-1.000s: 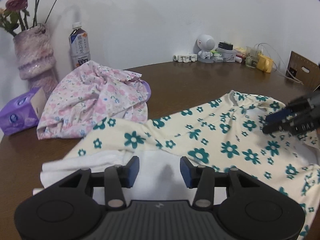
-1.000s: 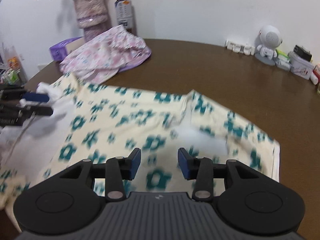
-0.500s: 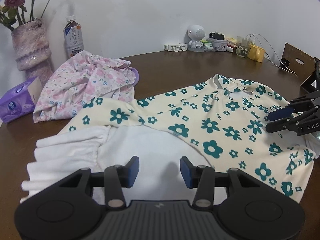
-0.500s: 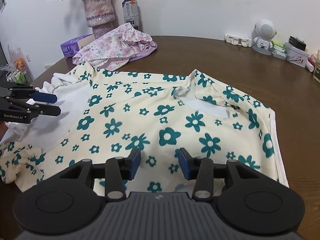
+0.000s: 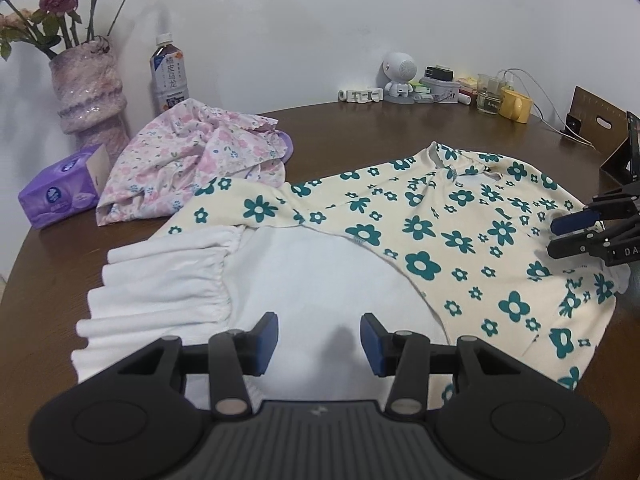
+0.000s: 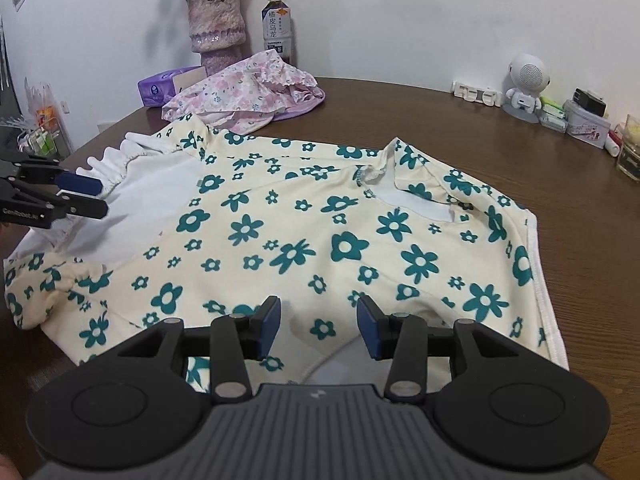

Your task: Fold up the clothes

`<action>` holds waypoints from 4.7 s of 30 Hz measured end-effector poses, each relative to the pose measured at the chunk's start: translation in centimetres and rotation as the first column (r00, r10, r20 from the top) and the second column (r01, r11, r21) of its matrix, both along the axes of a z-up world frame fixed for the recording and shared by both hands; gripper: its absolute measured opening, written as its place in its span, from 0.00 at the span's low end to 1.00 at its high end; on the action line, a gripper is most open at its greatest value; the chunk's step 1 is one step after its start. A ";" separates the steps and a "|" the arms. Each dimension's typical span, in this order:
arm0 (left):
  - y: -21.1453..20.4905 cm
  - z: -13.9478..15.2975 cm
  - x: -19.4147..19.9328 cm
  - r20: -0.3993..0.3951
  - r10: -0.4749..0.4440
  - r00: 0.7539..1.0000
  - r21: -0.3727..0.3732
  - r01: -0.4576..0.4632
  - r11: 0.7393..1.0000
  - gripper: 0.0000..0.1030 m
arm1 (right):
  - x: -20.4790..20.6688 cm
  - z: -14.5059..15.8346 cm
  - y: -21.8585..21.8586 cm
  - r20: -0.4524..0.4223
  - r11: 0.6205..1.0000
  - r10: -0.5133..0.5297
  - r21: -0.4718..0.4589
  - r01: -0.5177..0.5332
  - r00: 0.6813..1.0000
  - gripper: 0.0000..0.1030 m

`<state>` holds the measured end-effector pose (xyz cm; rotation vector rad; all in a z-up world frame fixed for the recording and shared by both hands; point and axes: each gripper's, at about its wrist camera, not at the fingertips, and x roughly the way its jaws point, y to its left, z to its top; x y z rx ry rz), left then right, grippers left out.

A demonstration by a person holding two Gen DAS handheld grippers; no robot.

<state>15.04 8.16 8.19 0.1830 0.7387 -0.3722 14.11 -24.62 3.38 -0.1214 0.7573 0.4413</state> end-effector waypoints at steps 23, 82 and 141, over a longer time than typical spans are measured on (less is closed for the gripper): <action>-2.6 -1.9 0.0 -0.078 -0.130 0.989 0.001 0.130 0.991 0.42 | -0.5 -0.7 -0.4 -0.025 0.999 0.036 0.009 -0.036 0.999 0.41; 1.3 -1.5 3.9 0.028 0.136 0.990 0.014 -0.137 0.990 0.36 | 3.2 -0.2 0.5 -0.012 1.000 0.020 -0.004 -0.020 1.000 0.44; -1.2 0.3 -15.0 0.002 -0.046 0.999 0.018 0.046 0.999 0.61 | -10.1 1.7 -5.6 0.098 0.934 0.227 -0.304 -0.188 0.969 0.46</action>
